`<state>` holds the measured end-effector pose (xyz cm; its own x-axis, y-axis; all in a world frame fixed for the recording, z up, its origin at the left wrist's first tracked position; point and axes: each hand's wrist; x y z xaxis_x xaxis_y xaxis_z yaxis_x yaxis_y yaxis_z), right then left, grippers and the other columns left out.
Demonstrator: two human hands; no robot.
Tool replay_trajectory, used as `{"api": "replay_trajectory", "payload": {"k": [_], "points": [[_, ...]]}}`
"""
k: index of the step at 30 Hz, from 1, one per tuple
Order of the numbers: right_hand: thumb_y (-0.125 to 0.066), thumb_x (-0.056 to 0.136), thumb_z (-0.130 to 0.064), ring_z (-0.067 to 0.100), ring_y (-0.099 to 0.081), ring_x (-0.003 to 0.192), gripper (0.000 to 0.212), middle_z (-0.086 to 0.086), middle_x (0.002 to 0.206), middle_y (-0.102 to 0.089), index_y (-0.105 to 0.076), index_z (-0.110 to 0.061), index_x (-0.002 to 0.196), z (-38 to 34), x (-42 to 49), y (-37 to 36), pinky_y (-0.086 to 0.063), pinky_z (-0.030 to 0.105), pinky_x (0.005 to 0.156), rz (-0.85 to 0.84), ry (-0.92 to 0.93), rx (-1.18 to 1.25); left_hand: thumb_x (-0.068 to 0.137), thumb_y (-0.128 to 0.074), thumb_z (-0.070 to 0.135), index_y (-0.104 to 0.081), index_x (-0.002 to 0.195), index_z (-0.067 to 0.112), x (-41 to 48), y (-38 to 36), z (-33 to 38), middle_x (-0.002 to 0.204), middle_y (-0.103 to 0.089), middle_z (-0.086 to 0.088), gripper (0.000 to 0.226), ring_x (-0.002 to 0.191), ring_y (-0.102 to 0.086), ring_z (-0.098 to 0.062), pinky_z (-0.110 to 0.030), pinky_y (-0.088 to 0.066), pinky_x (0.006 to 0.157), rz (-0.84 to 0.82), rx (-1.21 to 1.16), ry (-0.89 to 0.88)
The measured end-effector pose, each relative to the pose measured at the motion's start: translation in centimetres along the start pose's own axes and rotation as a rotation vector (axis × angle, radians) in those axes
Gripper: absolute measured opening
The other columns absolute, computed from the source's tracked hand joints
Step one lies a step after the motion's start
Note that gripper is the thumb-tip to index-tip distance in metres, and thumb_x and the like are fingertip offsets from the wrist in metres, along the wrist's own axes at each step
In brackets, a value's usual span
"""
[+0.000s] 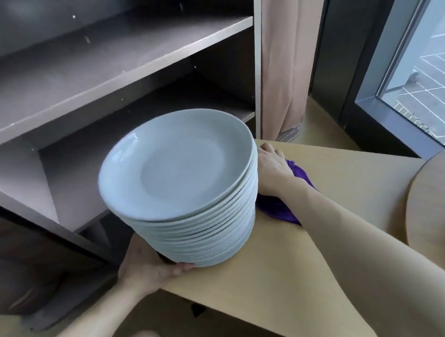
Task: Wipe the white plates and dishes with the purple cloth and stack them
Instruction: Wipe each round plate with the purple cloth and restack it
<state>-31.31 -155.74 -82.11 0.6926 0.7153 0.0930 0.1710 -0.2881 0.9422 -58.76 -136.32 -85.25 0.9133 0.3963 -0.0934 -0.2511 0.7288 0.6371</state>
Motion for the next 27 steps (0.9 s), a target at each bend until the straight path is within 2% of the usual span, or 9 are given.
{"api": "replay_trajectory", "payload": {"k": [3,4,7,10,12,15,17,22,27], "points": [[-0.057,0.097,-0.038,0.02,-0.036,0.105,0.01,-0.013,0.114,-0.05,-0.052,-0.047,0.096,0.9,-3.2,0.1,-0.03,0.039,0.083,-0.005,-0.025,0.007,0.036,-0.087,0.085,-0.057,0.133,0.047,-0.1,0.1,-0.2,0.127,-0.065,0.026,0.109,0.128,-0.053,0.008,-0.014,-0.045,0.103,0.03,0.006,-0.077],[-0.058,0.097,-0.038,0.02,-0.037,0.107,0.008,-0.015,0.117,-0.051,-0.057,-0.046,0.095,0.8,-4.4,0.2,-0.031,0.039,0.082,-0.018,-0.055,0.014,0.038,-0.089,0.083,-0.058,0.13,0.049,0.0,0.3,-0.2,0.123,-0.066,0.029,0.103,0.125,-0.054,0.01,-0.013,-0.046,0.099,0.035,0.004,-0.088],[-0.063,0.096,-0.041,0.018,-0.036,0.111,0.012,-0.017,0.121,-0.052,-0.068,-0.042,0.107,0.3,-8.9,0.4,-0.033,0.039,0.085,-0.016,-0.14,0.022,0.04,-0.09,0.08,-0.05,0.141,0.03,0.6,0.3,-0.4,0.13,-0.062,0.028,0.119,0.129,-0.05,0.01,-0.023,-0.046,0.1,0.036,0.017,-0.067],[-0.066,0.091,-0.045,0.019,-0.038,0.114,0.019,-0.02,0.12,-0.049,-0.066,-0.042,0.111,-1.5,-13.7,0.3,-0.035,0.038,0.088,0.004,-0.214,0.047,0.042,-0.089,0.082,-0.047,0.144,0.027,0.8,0.4,-0.4,0.134,-0.059,0.024,0.123,0.131,-0.048,0.008,-0.028,-0.047,0.104,0.034,0.039,-0.075],[-0.067,0.085,-0.057,0.018,-0.037,0.117,0.037,-0.022,0.124,-0.046,-0.06,-0.045,0.119,-2.8,-16.2,0.1,-0.034,0.037,0.089,0.003,-0.237,0.071,0.043,-0.09,0.08,-0.048,0.144,0.03,0.9,0.3,-0.4,0.137,-0.06,0.018,0.121,0.133,-0.051,-0.002,-0.04,-0.05,0.107,0.032,0.029,-0.084],[-0.056,0.063,-0.093,0.015,-0.03,0.128,0.094,-0.022,0.136,-0.04,-0.037,-0.051,0.144,-4.0,-17.7,0.2,-0.033,0.04,0.101,-0.051,-0.294,0.142,0.041,-0.091,0.079,-0.045,0.146,0.032,1.1,0.4,-0.4,0.141,-0.056,0.015,0.123,0.135,-0.05,-0.006,-0.041,-0.047,0.109,0.051,0.011,-0.117],[-0.042,0.054,-0.107,0.016,-0.03,0.133,0.116,-0.02,0.144,-0.04,-0.02,-0.053,0.154,-4.2,-17.7,0.3,-0.032,0.044,0.11,-0.044,-0.33,0.174,0.042,-0.092,0.078,-0.048,0.144,0.029,1.5,0.6,-0.3,0.139,-0.059,0.013,0.121,0.133,-0.053,-0.006,-0.043,-0.05,0.108,0.026,0.008,-0.132],[-0.027,0.061,-0.109,0.017,-0.041,0.125,0.111,-0.019,0.136,-0.048,-0.013,-0.055,0.156,-4.1,-16.4,-0.6,-0.039,0.044,0.106,0.084,-0.368,0.149,0.035,-0.091,0.081,-0.04,0.149,0.035,3.0,1.3,0.1,0.145,-0.051,0.014,0.133,0.14,-0.044,-0.013,-0.052,-0.043,0.113,0.015,0.057,-0.165],[-0.034,0.066,-0.104,0.015,-0.043,0.12,0.098,-0.017,0.13,-0.051,-0.028,-0.054,0.15,-3.0,-14.4,-0.9,-0.038,0.037,0.098,0.078,-0.29,0.118,0.032,-0.086,0.087,-0.024,0.146,0.056,4.2,1.2,0.0,0.144,-0.036,0.026,0.133,0.142,-0.034,-0.011,-0.047,-0.037,0.115,0.024,0.073,-0.191]]}}
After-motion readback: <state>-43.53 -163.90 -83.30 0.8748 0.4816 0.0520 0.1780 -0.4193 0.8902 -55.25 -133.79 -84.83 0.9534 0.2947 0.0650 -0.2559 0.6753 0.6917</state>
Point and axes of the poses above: each hand's wrist, its own x-axis towards the middle knuckle, its own y-axis out of the back of the hand, z = x × y
